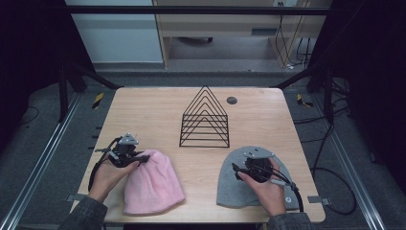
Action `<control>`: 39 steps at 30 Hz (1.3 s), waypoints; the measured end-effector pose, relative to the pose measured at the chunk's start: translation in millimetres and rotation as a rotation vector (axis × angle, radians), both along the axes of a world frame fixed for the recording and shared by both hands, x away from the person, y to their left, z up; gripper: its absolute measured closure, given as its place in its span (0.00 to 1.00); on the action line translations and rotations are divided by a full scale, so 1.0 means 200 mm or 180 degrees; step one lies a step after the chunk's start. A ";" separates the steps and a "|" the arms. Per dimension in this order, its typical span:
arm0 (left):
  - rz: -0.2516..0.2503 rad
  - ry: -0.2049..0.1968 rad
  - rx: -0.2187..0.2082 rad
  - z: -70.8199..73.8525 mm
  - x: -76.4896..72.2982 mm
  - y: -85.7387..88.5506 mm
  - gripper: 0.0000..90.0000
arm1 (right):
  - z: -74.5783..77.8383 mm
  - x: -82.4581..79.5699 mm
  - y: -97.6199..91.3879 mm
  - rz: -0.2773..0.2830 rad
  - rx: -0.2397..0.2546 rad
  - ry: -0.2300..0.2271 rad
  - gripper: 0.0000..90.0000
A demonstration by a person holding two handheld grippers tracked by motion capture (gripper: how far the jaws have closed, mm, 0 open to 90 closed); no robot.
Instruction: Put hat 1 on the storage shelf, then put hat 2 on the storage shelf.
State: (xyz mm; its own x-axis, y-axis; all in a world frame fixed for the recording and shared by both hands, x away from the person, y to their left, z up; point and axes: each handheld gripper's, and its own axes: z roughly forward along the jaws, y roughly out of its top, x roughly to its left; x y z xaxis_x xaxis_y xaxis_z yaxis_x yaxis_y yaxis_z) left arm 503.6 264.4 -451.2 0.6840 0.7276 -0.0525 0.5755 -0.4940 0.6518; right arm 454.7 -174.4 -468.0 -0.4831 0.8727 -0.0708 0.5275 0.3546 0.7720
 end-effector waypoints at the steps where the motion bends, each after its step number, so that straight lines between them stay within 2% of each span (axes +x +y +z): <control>1: 0.0013 -0.0111 -0.0034 0.04 -0.03 0.00 0.82 | 0.00 0.00 0.00 0.0007 -0.0019 0.0005 0.28; 6: 0.0060 -0.0399 -0.0228 0.16 -0.10 0.01 0.83 | 0.00 0.00 0.01 0.0037 -0.0032 -0.0020 0.29; 7: 0.0049 -0.0465 -0.0233 0.19 -0.11 0.00 0.83 | 0.01 -0.01 0.02 0.0044 -0.0036 -0.0041 0.30; 8: 0.0049 -0.0465 -0.0233 0.19 -0.11 0.00 0.83 | 0.02 -0.01 0.02 0.0047 -0.0002 -0.0056 0.30; 9: 0.0054 -0.0540 -0.0240 0.22 -0.13 0.00 0.83 | 0.02 -0.01 0.02 0.0047 -0.0002 -0.0056 0.30; 10: 0.0037 -0.0652 -0.0238 0.26 -0.16 -0.01 0.84 | 0.04 -0.03 0.03 0.0098 0.0072 -0.0132 0.30; 11: 0.0037 -0.0652 -0.0238 0.26 -0.16 -0.01 0.84 | 0.04 -0.03 0.03 0.0098 0.0072 -0.0132 0.30; 12: 0.0024 -0.0746 -0.0238 0.30 -0.17 -0.02 0.84 | 0.06 -0.04 0.04 0.0093 0.0123 -0.0150 0.31; 13: 0.0020 -0.0794 -0.0238 0.32 -0.18 -0.03 0.84 | 0.08 -0.04 0.06 0.0158 0.0194 -0.0204 0.32; 17: -0.0043 -0.0956 -0.0209 0.41 -0.20 -0.06 0.84 | 0.15 -0.06 0.13 0.0350 0.0204 -0.0308 0.36; 18: -0.0090 -0.1021 -0.0144 0.46 -0.19 -0.07 0.84 | 0.17 -0.07 0.18 0.0434 0.0185 -0.0321 0.36; 19: -0.0090 -0.1021 -0.0144 0.46 -0.19 -0.07 0.84 | 0.18 -0.07 0.20 0.0501 0.0151 -0.0322 0.36; 21: -0.0124 -0.1097 -0.0064 0.51 -0.18 -0.10 0.84 | 0.20 -0.07 0.25 0.0587 0.0131 -0.0296 0.37; 25: -0.0118 -0.1164 -0.0113 0.57 -0.16 -0.10 0.84 | 0.25 -0.06 0.33 0.0730 0.0051 -0.0303 0.39; 26: -0.0142 -0.1239 -0.0084 0.60 -0.14 -0.10 0.84 | 0.28 -0.06 0.37 0.0800 0.0039 -0.0312 0.39; 29: -0.0138 -0.1266 -0.0039 0.63 -0.13 -0.11 0.84 | 0.32 -0.05 0.40 0.0859 -0.0003 -0.0326 0.39; 31: -0.0157 -0.1289 -0.0093 0.67 -0.12 -0.10 0.84 | 0.36 -0.03 0.43 0.0917 -0.0008 -0.0326 0.39; 33: -0.0155 -0.1292 -0.0105 0.69 -0.12 -0.10 0.84 | 0.36 -0.03 0.44 0.0930 -0.0020 -0.0329 0.40; 35: -0.0163 -0.1312 -0.0156 0.74 -0.11 -0.11 0.84 | 0.39 0.00 0.46 0.0998 0.0011 -0.0301 0.41; 38: -0.0182 -0.1314 -0.0159 0.77 -0.11 -0.12 0.84 | 0.41 0.02 0.48 0.1048 0.0036 -0.0285 0.42; 39: -0.0201 -0.1352 -0.0163 0.78 -0.11 -0.12 0.84 | 0.42 0.03 0.49 0.1063 0.0041 -0.0279 0.43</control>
